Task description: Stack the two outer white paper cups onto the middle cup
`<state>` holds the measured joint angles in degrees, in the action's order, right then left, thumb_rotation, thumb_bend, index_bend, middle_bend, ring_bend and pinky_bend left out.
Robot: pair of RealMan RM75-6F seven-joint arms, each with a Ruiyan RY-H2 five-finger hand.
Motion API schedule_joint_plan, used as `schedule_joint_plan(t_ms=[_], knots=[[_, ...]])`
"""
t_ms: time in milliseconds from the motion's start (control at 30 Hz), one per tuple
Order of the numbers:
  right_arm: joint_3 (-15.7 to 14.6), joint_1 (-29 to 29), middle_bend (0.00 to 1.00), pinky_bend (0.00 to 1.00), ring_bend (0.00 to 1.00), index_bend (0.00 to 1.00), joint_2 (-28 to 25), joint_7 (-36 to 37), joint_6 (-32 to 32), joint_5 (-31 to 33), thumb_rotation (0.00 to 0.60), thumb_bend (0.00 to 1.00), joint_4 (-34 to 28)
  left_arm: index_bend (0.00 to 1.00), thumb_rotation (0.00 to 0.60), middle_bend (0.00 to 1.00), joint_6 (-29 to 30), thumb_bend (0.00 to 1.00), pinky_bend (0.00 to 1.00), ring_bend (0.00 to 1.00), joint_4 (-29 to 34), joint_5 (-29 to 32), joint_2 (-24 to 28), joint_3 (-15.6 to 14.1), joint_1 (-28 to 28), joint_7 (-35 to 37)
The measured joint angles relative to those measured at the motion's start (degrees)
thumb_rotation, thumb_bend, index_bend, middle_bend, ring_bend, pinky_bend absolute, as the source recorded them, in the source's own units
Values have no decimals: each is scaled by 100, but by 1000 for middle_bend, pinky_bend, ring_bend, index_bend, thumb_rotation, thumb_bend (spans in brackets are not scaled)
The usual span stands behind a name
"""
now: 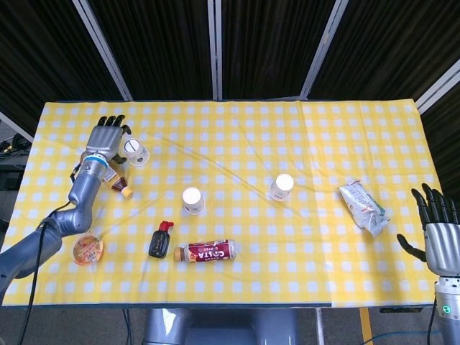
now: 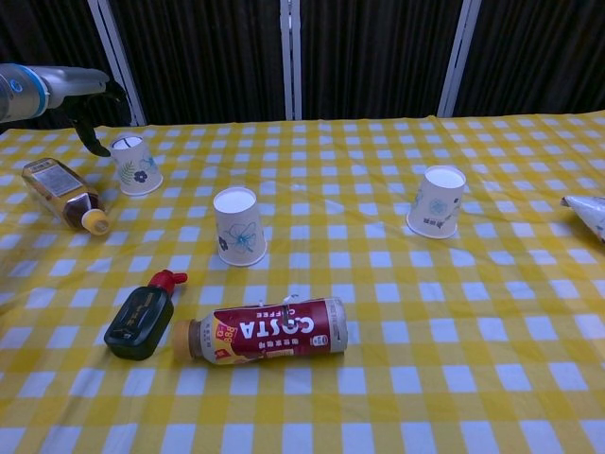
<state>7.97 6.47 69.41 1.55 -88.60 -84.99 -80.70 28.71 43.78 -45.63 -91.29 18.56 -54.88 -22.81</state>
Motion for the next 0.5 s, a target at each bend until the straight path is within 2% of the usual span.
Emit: schedule_joint_plan(t_ms=[167,500], knots=[[15,-8,0,0,0,53,-15,39,7,37,600,101,-2,287,600,0,-150,309,0,0,-403,42,-235,-51,-178,80],[37,-20,0,0,0,53,-52,95,16,86,600,102,-20,272,600,0,-354,309,0,0,-905,11,-494,-141,-375,255]])
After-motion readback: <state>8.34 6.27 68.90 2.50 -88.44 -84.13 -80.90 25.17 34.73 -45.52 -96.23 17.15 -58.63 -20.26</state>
